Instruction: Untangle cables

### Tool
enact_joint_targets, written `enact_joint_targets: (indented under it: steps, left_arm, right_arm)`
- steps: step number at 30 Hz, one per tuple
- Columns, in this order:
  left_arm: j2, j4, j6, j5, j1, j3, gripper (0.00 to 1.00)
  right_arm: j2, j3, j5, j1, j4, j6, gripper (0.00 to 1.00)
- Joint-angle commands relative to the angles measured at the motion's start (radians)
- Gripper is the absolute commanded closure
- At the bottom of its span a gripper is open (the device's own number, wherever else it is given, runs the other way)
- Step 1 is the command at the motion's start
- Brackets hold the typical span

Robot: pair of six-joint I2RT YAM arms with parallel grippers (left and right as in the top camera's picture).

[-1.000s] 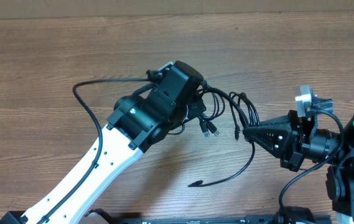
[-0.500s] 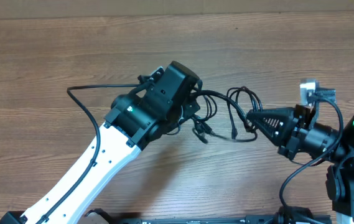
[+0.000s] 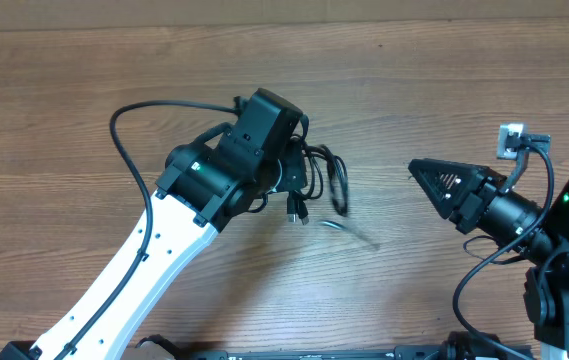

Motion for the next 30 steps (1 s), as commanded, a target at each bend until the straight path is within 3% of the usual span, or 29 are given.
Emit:
enact_joint_targets:
  steps: [1,7,10,15,23,30]
  left_arm:
    - [-0.018,0.014,0.206,0.099,0.005,0.014,0.96]
    - [-0.020,0.047,0.215,0.099,0.005,0.014,0.96]
    - [-0.036,0.085,0.267,0.119,0.005,0.018,0.96]
    - [-0.089,0.157,0.516,0.249,0.005,0.032,0.96]
    - [-0.127,0.172,0.708,0.286,0.004,0.032,0.96]
    - [-0.127,0.171,0.865,0.446,0.004,0.032,0.96]
  right_arm:
    - [-0.008,0.005,0.090,-0.001,-0.020,0.005,0.57]
    - [-0.008,0.005,0.089,-0.001,-0.082,-0.044,0.32]
    - [-0.008,0.005,0.090,-0.001,-0.155,-0.128,0.26]
    - [-0.008,0.005,0.173,-0.001,-0.246,-0.164,0.25]
    - [-0.008,0.005,0.193,-0.001,-0.274,-0.169,0.27]
    - [-0.008,0.005,0.171,-0.001,-0.282,-0.451,0.26]
